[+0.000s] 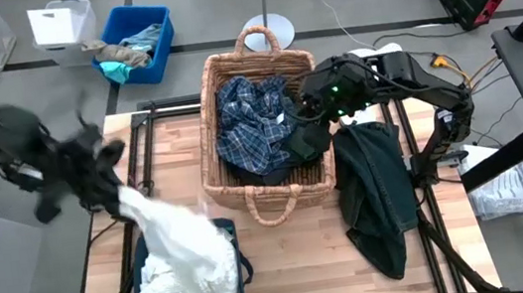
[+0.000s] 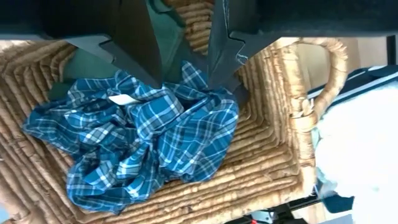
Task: Sort clothes
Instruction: Put the white shorts into the blue laundry organizer
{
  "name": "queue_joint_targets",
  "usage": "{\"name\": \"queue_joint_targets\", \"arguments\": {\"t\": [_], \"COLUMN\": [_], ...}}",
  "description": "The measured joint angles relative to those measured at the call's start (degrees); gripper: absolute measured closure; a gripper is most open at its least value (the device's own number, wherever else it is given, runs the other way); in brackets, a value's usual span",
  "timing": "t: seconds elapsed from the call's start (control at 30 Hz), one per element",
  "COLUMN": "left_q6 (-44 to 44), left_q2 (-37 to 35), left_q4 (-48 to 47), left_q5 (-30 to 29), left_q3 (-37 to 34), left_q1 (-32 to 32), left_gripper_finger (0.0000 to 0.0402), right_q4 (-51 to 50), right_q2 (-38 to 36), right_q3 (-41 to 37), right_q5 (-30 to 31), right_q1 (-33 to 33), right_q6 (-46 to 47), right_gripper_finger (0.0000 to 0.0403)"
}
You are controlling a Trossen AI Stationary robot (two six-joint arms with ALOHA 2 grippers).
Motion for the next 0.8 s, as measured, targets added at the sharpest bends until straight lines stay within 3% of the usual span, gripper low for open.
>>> {"name": "queue_joint_targets", "arguments": {"t": [0.2,0.33,0.4,0.53,0.63,0.8], "left_q6": [-26.6,-29.4,-30.9,-34.2,-34.9,-33.1], "left_q2": [3.9,4.0,4.6,5.6,5.4,5.2], "left_q4": [-20.4,-13.4,-14.3,-19.3,-18.1,0.5], "left_q5": [-10.4,-16.7,-19.0,-20.0,-20.0,-16.5], "left_q3": [-4.9,-14.4,-18.1,-26.6,-34.2,-45.9], "left_q1": [-15.6,-22.0,-23.1,-23.2,-22.8,-22.8], "left_gripper_finger": [0.0401,0.0401,0.0401,0.0401,0.0401,0.0401], "right_q4": [0.1,0.4,0.4,0.5,0.5,0.5], "right_q2": [0.0,0.0,0.0,0.0,0.0,0.0], "right_q3": [0.0,0.0,0.0,0.0,0.0,0.0], "right_q5": [0.1,0.6,1.4,1.6,1.6,1.6], "right_q1": [2.0,2.9,3.3,4.1,4.6,5.9], "right_q6": [0.1,0.1,0.1,0.1,0.5,1.6], "right_gripper_finger": [0.0292,0.0297,0.0299,0.0302,0.0303,0.0296]}}
